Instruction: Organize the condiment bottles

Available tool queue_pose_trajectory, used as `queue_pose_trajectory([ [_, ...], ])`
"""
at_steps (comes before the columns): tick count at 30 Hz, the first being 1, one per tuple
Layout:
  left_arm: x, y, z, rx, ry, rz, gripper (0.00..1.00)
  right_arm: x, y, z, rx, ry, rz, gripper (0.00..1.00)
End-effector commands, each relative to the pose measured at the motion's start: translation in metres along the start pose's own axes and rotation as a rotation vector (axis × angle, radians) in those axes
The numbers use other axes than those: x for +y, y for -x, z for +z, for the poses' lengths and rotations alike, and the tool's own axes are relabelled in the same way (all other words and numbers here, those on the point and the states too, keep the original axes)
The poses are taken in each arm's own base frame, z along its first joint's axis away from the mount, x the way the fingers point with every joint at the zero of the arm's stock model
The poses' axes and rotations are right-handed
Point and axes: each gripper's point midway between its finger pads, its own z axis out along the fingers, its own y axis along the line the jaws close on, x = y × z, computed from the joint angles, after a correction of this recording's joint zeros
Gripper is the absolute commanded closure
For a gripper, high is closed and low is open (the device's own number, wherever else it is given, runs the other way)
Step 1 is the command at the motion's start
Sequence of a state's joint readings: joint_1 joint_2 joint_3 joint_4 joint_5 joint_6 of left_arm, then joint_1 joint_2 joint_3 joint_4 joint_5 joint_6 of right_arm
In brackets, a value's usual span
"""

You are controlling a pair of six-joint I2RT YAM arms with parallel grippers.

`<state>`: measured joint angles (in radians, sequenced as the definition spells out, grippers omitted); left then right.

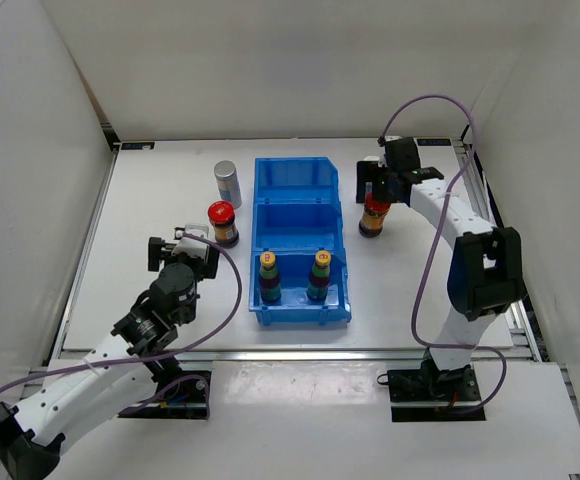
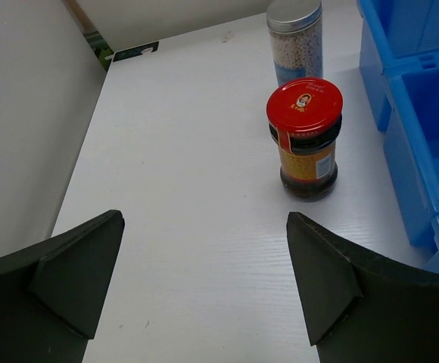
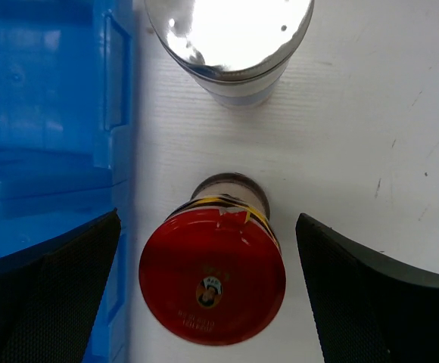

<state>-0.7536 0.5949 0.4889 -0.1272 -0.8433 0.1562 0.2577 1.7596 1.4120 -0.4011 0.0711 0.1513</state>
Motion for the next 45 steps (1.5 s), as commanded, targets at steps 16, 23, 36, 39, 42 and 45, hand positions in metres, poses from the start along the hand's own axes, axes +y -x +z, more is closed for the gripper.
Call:
queue_pose_trajectory([
  [16, 0.018, 0.007, -0.002, -0.033, 0.082, -0.045, 0.01, -0.004, 0.014, -0.021, -0.033, -0.115, -0.026, 0.67],
  [23, 0.016, 0.005, -0.001, -0.028, 0.081, -0.047, 0.01, 0.062, 0.081, -0.108, -0.298, 0.056, -0.189, 0.97],
  [36, 0.018, 0.005, -0.002, -0.026, 0.09, -0.047, 0.01, 0.157, 0.054, -0.098, -0.236, 0.315, -0.319, 1.0],
  [39, 0.018, 0.005, -0.002, -0.026, 0.09, -0.047, 0.01, 0.167, 0.043, -0.08, -0.203, 0.313, -0.335, 1.0],
  [42, 0.018, 0.005, -0.002, -0.026, 0.09, -0.047, 0.01, 0.171, 0.026, -0.057, -0.16, 0.313, -0.347, 1.0],
  [45, 0.019, 0.008, -0.002, -0.038, 0.092, -0.061, 0.01, 0.17, 0.022, -0.036, -0.164, 0.286, -0.345, 1.0],
])
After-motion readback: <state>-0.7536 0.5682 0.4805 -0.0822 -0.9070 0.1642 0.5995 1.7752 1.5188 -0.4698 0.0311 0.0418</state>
